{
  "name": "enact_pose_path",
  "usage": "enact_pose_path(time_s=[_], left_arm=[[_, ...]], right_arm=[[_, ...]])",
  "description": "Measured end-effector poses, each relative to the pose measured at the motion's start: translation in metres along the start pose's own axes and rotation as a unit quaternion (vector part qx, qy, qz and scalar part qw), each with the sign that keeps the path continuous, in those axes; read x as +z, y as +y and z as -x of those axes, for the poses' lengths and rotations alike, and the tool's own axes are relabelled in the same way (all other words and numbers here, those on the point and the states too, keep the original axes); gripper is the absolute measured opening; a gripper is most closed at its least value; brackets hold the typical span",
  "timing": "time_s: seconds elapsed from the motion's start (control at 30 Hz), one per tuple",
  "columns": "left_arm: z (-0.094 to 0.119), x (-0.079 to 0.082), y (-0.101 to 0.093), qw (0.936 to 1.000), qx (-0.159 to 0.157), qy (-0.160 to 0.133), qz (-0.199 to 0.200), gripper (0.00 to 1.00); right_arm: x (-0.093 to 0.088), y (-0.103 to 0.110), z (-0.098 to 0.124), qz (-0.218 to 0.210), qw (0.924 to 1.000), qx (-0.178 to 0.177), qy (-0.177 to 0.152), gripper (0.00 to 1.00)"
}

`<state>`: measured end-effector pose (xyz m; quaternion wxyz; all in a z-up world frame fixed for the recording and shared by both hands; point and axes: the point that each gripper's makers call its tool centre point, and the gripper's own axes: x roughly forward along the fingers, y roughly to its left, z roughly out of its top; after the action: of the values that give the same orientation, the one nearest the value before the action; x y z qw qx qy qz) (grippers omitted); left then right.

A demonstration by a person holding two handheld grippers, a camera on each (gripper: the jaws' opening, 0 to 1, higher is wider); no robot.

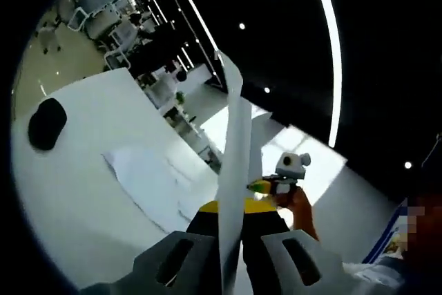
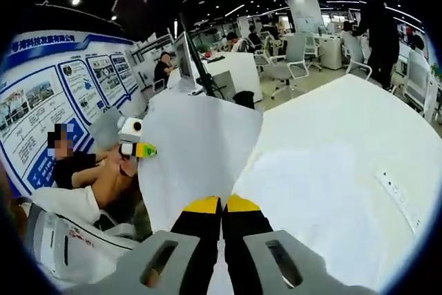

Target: Organize the stack of printing papers by aligning and flattening the scattered papers on the table

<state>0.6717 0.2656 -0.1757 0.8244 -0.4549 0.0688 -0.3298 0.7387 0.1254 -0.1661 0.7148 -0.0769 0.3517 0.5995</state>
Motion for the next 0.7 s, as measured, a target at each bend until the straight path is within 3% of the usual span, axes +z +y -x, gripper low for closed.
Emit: enact_pose_path(time_s=[0.07, 0.17, 0.7], left_arm=[[0.000, -0.003, 0.002, 1.0000, 0.000, 0.002, 0.006, 0.06], [0.001, -0.007, 0.007, 0.9999, 0.008, 0.004, 0.012, 0.06], [0.001, -0.010, 0.015, 0.9996, 0.020, 0.009, 0.016, 0.16]], right_arm=[[-0.003, 0.006, -0.002, -0.015, 0.9996, 0.021, 0.013, 0.00], [-0.007, 0.000, -0.004, -0.011, 0.9996, 0.008, 0.026, 0.00], [-0.015, -0.003, -0.005, -0.019, 0.9992, 0.006, 0.034, 0.00]])
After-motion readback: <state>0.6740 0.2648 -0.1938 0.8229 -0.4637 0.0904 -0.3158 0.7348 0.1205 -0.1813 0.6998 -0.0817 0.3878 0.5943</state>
